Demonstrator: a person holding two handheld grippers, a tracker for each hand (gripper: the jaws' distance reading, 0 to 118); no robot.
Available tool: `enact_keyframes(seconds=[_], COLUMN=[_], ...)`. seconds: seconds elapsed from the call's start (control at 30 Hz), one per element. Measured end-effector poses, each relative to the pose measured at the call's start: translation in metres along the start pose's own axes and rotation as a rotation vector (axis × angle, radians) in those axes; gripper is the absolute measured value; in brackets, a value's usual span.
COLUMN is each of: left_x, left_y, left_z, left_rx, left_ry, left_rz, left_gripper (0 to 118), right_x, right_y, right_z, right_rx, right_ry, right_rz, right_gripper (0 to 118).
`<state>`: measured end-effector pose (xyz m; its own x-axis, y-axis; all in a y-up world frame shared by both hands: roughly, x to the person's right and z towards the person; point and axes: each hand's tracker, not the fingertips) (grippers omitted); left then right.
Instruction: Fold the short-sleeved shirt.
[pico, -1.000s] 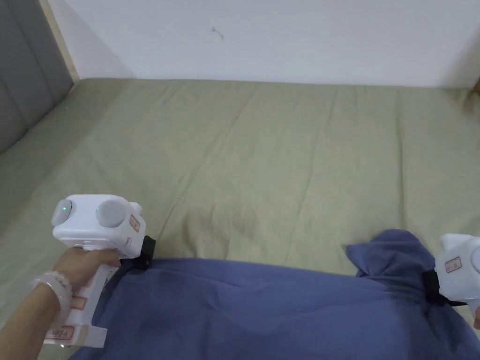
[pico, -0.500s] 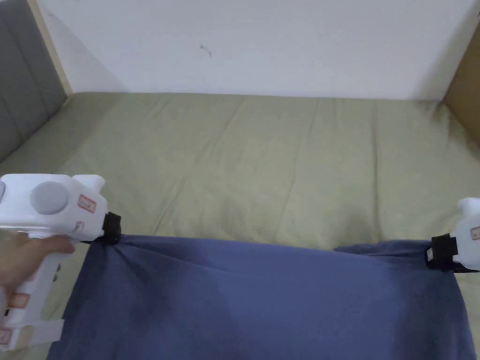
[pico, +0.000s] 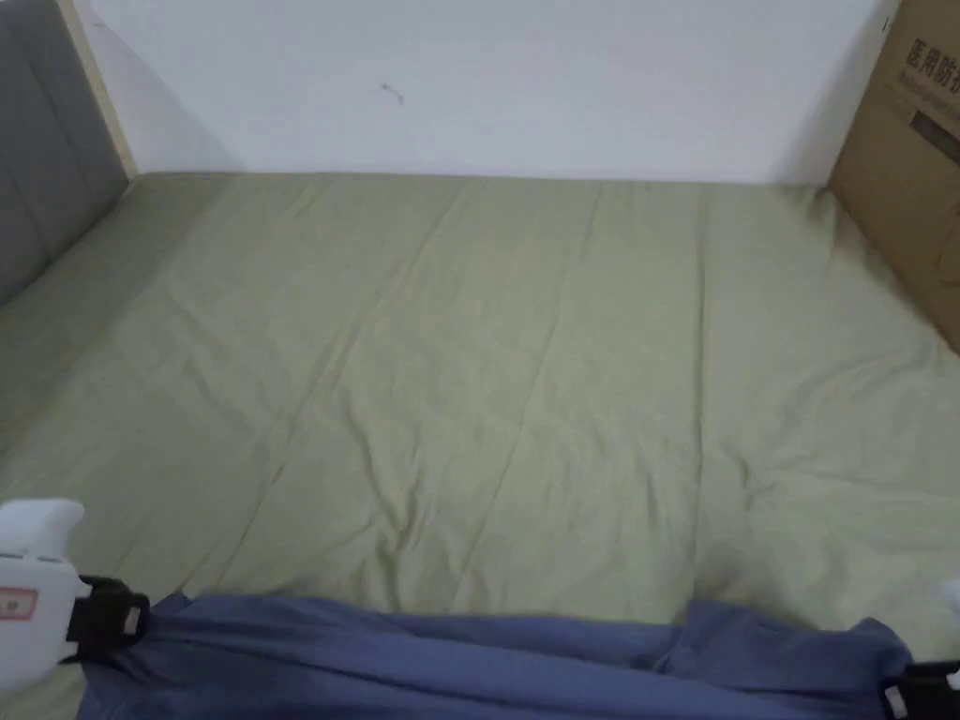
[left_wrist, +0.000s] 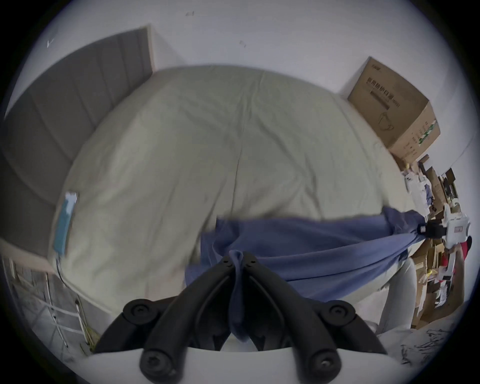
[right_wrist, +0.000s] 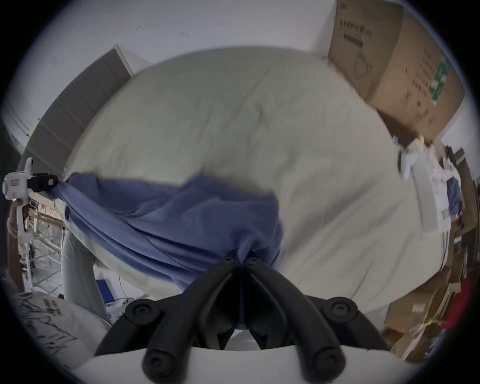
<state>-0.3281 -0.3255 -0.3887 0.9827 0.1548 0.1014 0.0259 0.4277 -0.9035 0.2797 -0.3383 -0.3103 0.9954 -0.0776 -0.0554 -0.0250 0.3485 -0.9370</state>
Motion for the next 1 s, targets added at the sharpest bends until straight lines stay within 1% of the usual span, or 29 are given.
enact_keyframes(seconds=[0.03, 0.07, 0.1, 0.13, 0.17, 0.2, 0.23, 0.27, 0.3, 0.37, 0.43, 0.47, 0.5, 0.53, 0.57, 0.6, 0.63, 0.67, 0.7, 0.73, 0.83, 0.87, 0.9, 0.93, 1.0], left_x=[-0.003, -0.004, -0.003, -0.005, -0.006, -0.006, -0.005, -0.008, -0.012, -0.023, -0.031, -0.034, -0.033, -0.036, -0.038, -0.041, -0.042, -0.045, -0.049, -0.053, -0.065, -0.070, -0.075, -0.083, -0.095], left_y=[-0.013, -0.022, -0.031, -0.038, -0.042, -0.045, -0.046, -0.046, -0.046, -0.045, -0.047, -0.051, -0.056, -0.062, -0.068, -0.074, -0.084, -0.090, -0.097, -0.103, -0.118, -0.122, -0.126, -0.130, -0.135], left_z=[-0.013, -0.024, -0.035, -0.043, -0.047, -0.048, -0.047, -0.042, -0.035, -0.017, 0.004, 0.014, 0.027, 0.034, 0.040, 0.046, 0.048, 0.048, 0.046, 0.040, 0.034, 0.033, 0.030, 0.026, 0.017], left_rx=[-0.047, -0.081, -0.091, -0.105, -0.117, -0.100, -0.090, -0.079, -0.057, 0.006, 0.048, 0.089, 0.135, 0.169, 0.196, 0.224, 0.263, 0.287, 0.295, 0.305, 0.312, 0.328, 0.340, 0.347, 0.339], left_ry=[0.014, 0.026, 0.055, 0.057, 0.072, 0.085, 0.100, 0.106, 0.095, 0.024, -0.006, -0.024, -0.058, -0.098, -0.138, -0.192, -0.243, -0.290, -0.341, -0.376, -0.370, -0.385, -0.420, -0.489, -0.579], left_rz=[0.007, 0.008, 0.002, 0.001, 0.015, 0.029, 0.041, 0.058, 0.081, 0.144, 0.219, 0.251, 0.284, 0.324, 0.358, 0.384, 0.412, 0.449, 0.491, 0.536, 0.589, 0.617, 0.655, 0.695, 0.752], left_gripper=[0, 1, 3, 15, 36, 62, 89, 95, 95, 95, 95, 95, 94, 94, 93, 87, 72, 38, 9, 0, 0, 0, 0, 0, 2], right_x=[-0.001, -0.001, -0.001, -0.004, -0.006, -0.002, -0.003, -0.003, -0.001, -0.003, -0.006, -0.011, -0.016, -0.024, -0.031, -0.046, -0.057, -0.066, -0.077, -0.086, -0.118, -0.126, -0.136, -0.145, -0.158], right_y=[-0.014, -0.023, -0.032, -0.038, -0.041, -0.044, -0.045, -0.045, -0.046, -0.042, -0.037, -0.036, -0.035, -0.032, -0.029, -0.027, -0.022, -0.019, -0.016, -0.013, -0.004, -0.002, -0.001, 0.001, 0.003], right_z=[-0.014, -0.026, -0.037, -0.045, -0.047, -0.051, -0.049, -0.045, -0.038, -0.018, 0.002, 0.014, 0.024, 0.031, 0.035, 0.041, 0.040, 0.037, 0.033, 0.025, 0.008, 0.002, -0.003, -0.008, -0.016], right_rx=[-0.016, -0.011, -0.003, -0.004, -0.018, -0.029, -0.032, -0.027, -0.005, 0.024, 0.092, 0.142, 0.212, 0.268, 0.321, 0.371, 0.397, 0.421, 0.453, 0.467, 0.456, 0.431, 0.426, 0.416, 0.380], right_ry=[0.004, 0.019, 0.023, 0.016, -0.002, -0.033, -0.056, -0.063, -0.059, -0.071, -0.062, -0.050, -0.022, -0.009, 0.008, 0.030, 0.057, 0.086, 0.120, 0.152, 0.232, 0.262, 0.270, 0.279, 0.278], right_rz=[-0.026, -0.030, -0.027, -0.028, -0.025, -0.012, 0.009, 0.017, 0.012, -0.018, -0.058, -0.067, -0.071, -0.092, -0.105, -0.113, -0.122, -0.126, -0.138, -0.152, -0.181, -0.176, -0.176, -0.154, -0.114], right_gripper=[1, 2, 12, 41, 67, 91, 100, 97, 97, 97, 96, 94, 87, 67, 52, 35, 16, 5, 0, 0, 0, 0, 0, 0, 0])
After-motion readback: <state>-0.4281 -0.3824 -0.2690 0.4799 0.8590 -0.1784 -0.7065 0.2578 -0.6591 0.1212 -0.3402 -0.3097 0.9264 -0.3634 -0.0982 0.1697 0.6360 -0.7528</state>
